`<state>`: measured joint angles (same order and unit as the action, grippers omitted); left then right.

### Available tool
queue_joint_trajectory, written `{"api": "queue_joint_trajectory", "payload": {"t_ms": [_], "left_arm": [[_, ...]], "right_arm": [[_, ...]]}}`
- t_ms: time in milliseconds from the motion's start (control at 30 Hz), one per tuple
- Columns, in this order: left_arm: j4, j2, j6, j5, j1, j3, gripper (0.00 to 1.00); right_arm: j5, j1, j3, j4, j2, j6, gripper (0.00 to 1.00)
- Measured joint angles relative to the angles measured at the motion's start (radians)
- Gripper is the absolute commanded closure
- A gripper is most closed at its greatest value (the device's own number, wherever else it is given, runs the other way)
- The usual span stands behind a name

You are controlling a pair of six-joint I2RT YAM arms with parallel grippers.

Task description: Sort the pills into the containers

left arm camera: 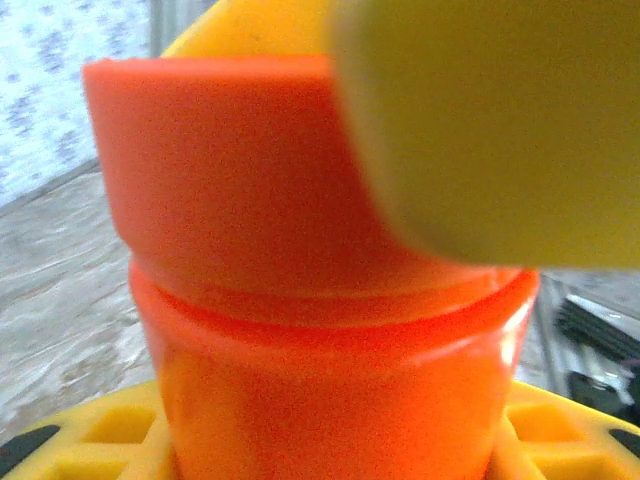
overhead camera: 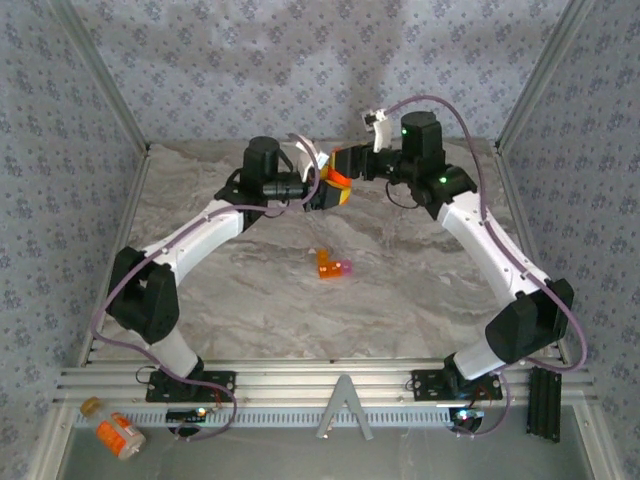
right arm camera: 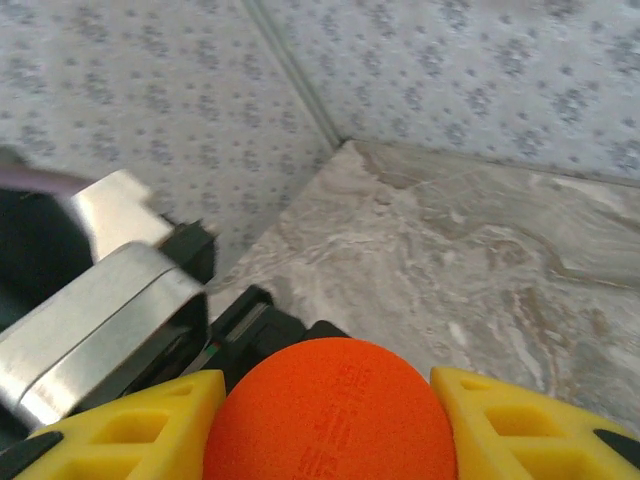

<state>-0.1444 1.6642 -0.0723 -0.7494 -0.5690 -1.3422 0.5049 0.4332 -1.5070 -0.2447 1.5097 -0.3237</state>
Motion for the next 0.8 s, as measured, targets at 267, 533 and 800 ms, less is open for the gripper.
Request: {"api": "queue_joint_trajectory", "payload": {"t_ms": [267, 533, 800], "left_arm": [[-0.052, -0.015, 0.028, 0.418, -0.093, 0.043, 1.0], [-0.177, -0.018, 0.045, 0.46, -0.121, 0.066, 1.0], [-0.227, -0.021, -0.024, 0.172, 0.006, 0.072, 1.0]], "right_arm": [[-0.198, 0.028, 0.041, 0.082, 0.012, -0.094, 0.55], [-0.162, -0.009, 0.045, 0.109, 0.014, -0.15, 0.17], [0.098, -0.137, 0.072, 0.094, -0.105, -0.094, 0.1]]}}
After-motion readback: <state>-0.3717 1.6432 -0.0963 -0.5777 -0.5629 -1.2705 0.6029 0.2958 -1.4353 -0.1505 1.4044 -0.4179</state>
